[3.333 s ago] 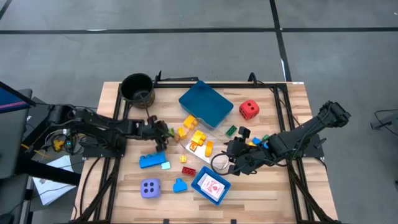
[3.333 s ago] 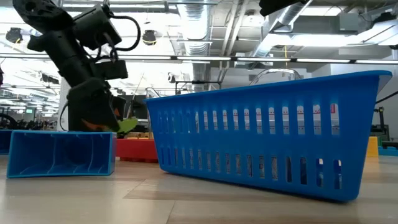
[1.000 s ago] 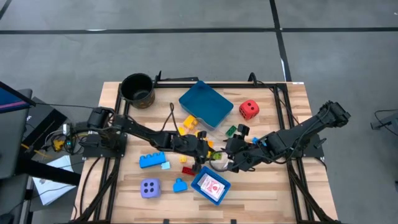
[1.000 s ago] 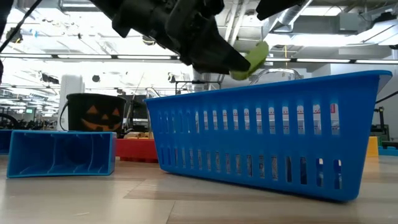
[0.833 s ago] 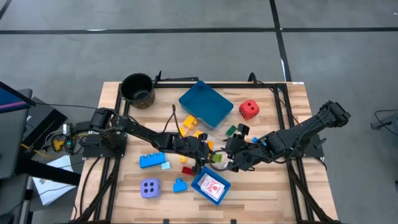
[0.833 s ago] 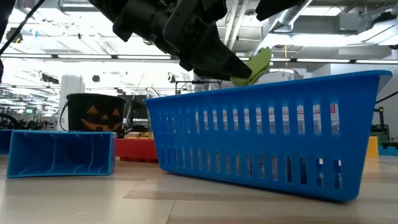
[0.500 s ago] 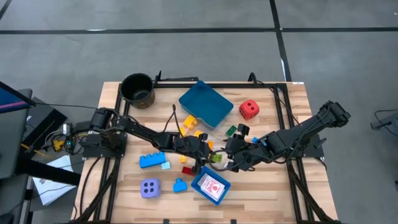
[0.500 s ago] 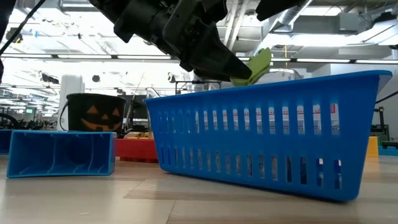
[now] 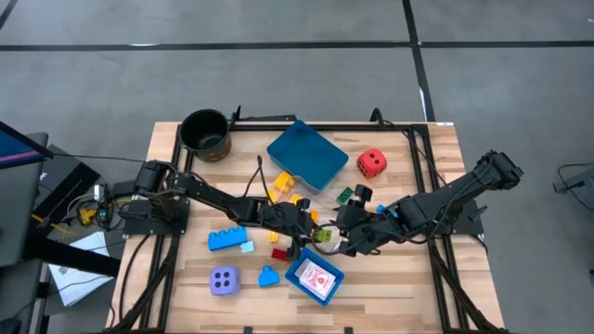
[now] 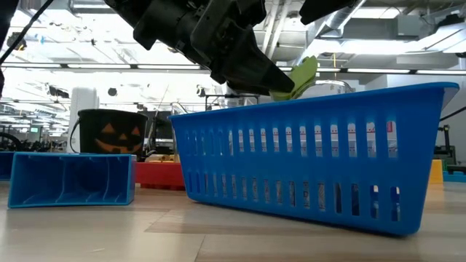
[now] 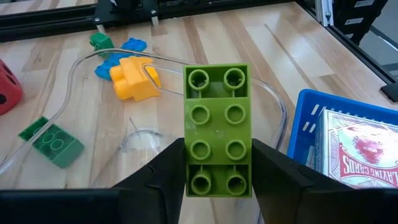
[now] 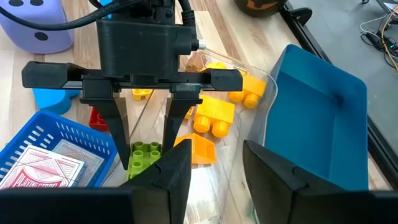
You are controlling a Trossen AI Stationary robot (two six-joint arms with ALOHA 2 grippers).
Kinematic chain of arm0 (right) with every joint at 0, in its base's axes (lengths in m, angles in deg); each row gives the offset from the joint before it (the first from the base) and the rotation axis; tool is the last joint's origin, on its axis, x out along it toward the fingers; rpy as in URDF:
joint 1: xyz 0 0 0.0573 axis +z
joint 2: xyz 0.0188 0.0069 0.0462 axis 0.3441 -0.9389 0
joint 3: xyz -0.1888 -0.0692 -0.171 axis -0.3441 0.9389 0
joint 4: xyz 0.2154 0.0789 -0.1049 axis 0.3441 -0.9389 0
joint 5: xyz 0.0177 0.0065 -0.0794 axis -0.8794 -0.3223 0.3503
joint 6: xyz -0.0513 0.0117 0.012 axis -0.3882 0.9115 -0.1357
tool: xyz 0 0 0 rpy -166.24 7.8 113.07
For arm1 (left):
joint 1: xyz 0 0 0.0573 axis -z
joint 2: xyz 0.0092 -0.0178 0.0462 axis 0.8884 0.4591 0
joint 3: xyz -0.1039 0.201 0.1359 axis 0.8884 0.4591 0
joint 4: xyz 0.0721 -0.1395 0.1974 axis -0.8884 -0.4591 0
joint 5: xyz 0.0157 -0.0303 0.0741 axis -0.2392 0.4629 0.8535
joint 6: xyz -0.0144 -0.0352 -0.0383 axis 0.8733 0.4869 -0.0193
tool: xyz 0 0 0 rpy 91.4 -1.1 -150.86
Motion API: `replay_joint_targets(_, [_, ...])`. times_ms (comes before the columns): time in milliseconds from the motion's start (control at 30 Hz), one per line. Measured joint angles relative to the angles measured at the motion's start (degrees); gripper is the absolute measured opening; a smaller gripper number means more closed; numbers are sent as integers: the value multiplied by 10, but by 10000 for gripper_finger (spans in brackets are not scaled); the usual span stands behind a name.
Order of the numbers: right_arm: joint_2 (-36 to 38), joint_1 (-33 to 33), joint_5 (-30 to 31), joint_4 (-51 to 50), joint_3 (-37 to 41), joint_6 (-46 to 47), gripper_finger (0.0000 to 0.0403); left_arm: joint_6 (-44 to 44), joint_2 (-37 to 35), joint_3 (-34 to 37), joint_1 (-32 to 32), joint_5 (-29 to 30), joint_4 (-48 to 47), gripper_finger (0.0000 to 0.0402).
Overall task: Pick & Place Toys
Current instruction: Put the yellow and green game piece block into the transparent bin
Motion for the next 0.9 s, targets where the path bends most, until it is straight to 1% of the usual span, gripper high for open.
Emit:
replay_joint_targets(233, [0,0,0,0,0,0,136,0,0,0,0,0,1,159])
replay_joint_targets(900, [0,0,0,0,0,0,136,-3,0,0,0,1,4,162])
